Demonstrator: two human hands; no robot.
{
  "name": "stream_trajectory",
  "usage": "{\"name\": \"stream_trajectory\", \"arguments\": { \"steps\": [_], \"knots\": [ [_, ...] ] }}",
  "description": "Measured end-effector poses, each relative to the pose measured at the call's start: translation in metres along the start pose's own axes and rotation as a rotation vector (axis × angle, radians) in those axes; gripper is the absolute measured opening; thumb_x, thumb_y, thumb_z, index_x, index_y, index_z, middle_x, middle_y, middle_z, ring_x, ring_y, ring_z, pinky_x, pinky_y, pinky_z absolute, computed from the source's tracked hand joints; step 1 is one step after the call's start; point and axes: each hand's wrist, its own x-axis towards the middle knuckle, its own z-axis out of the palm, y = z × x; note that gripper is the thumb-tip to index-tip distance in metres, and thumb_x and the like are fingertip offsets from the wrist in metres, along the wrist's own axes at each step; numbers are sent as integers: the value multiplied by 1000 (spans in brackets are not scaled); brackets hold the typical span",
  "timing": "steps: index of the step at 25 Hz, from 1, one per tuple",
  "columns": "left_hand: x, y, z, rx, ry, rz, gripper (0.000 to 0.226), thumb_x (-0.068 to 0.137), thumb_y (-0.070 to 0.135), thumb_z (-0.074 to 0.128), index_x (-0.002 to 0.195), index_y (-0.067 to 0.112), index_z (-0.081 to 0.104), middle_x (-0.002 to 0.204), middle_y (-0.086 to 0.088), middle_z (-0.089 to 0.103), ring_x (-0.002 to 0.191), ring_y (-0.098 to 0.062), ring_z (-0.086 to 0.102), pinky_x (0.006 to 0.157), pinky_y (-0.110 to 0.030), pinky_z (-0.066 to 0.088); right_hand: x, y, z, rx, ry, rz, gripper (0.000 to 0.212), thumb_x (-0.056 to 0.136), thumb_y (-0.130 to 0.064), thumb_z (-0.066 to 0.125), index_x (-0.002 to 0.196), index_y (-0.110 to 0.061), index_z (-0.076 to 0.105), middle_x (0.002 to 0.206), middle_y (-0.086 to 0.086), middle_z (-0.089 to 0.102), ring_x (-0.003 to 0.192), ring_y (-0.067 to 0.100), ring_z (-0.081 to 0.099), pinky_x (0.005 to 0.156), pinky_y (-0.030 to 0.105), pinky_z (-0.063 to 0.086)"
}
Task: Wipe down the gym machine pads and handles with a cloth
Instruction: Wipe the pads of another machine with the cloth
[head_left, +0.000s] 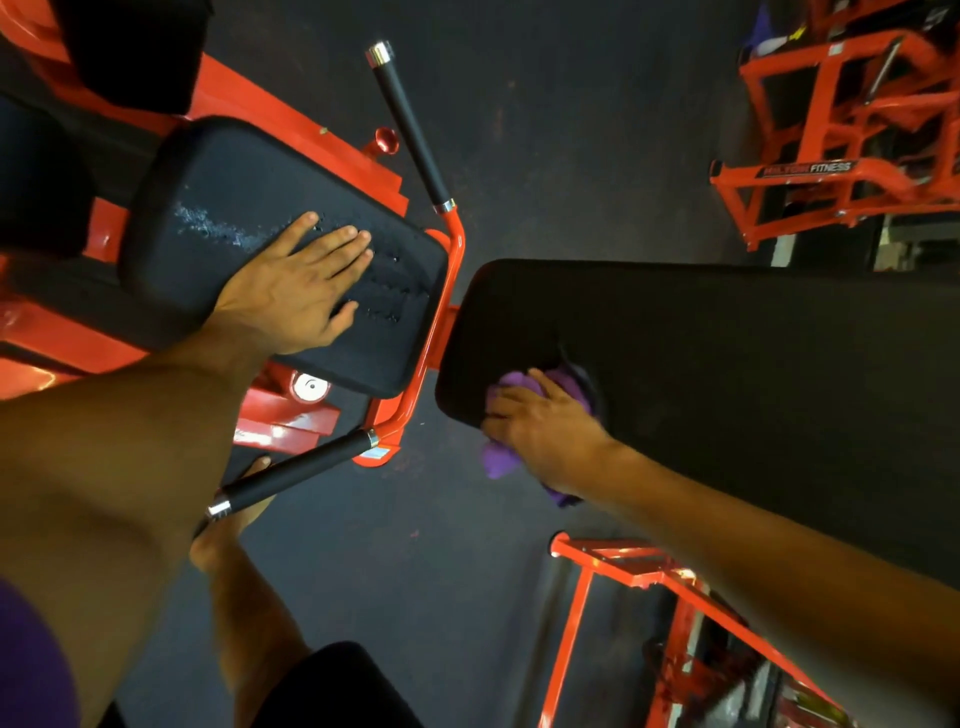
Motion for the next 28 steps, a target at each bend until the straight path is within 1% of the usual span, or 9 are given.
{"name": "stream_trajectory", "arguments": {
  "steps": [2, 5, 10, 12, 15, 18, 21, 25, 28],
  "knots": [
    [0, -1, 0, -17, -3, 9, 72, 99, 44, 26, 158, 3, 34, 167, -12, 29, 152, -16, 3, 127, -56, 10, -25, 26, -2, 29, 124, 32, 49, 90, -19, 65, 137, -32, 59, 151, -4, 47, 149, 25, 30, 124, 55, 12],
    [0, -2, 1, -21, 30, 6, 71, 100, 43, 26, 158, 2, 34, 167, -13, 29, 152, -15, 6, 127, -56, 10, 22, 34, -16, -11, 120, 188, 59, 84, -24, 73, 139, -31, 53, 150, 0, 46, 147, 26, 31, 123, 53, 12],
    [0, 1, -4, -18, 39, 8, 70, 100, 42, 29, 157, 2, 36, 166, -13, 32, 155, -16, 13, 127, -57, 11, 27, -22, 2, 165, -20, -5, 45, 92, -16, 64, 135, -27, 58, 144, -5, 52, 147, 23, 30, 124, 49, 14],
    [-1, 2, -10, -30, 14, -1, 71, 99, 43, 28, 156, 2, 36, 166, -12, 30, 153, -13, 8, 127, -57, 9, -27, -15, -2, 187, 127, -10, 42, 85, -13, 67, 125, -26, 67, 136, -5, 59, 141, 23, 41, 122, 45, 20],
    [2, 0, -7, -56, 44, 16, 72, 99, 44, 26, 156, 1, 37, 166, -12, 32, 151, -13, 4, 126, -58, 10, -98, 12, 5, 16, 403, 190, 44, 76, -15, 72, 120, -22, 71, 127, 3, 65, 131, 28, 54, 118, 55, 31],
    [-4, 3, -2, -16, 49, -19, 73, 100, 45, 25, 156, 1, 37, 165, -13, 33, 151, -13, 1, 127, -57, 10, -72, 14, 2, -2, 279, 312, 50, 81, -20, 72, 131, -19, 64, 134, 6, 59, 137, 32, 46, 120, 61, 22],
    [-4, 0, -5, -11, 25, 10, 71, 100, 44, 27, 156, 2, 37, 165, -12, 33, 151, -13, 3, 127, -56, 10, -18, -15, 11, -15, 175, 207, 53, 77, -20, 78, 129, -20, 65, 134, 6, 60, 135, 32, 48, 119, 61, 25],
    [-3, -1, -12, 12, -19, 11, 69, 101, 43, 31, 158, 4, 34, 166, -12, 32, 152, -12, 4, 128, -54, 8, -73, -23, 39, -66, 330, 13, 60, 40, -20, 93, 98, -21, 79, 117, 6, 72, 114, 32, 67, 109, 57, 35],
    [0, 6, -13, 9, -43, 18, 70, 100, 43, 29, 159, 6, 31, 168, -11, 28, 157, -16, 11, 128, -54, 8, -104, -2, 31, -11, 351, 192, 62, 52, -14, 84, 113, -19, 74, 126, 6, 66, 123, 33, 60, 112, 56, 36]
  ]
}}
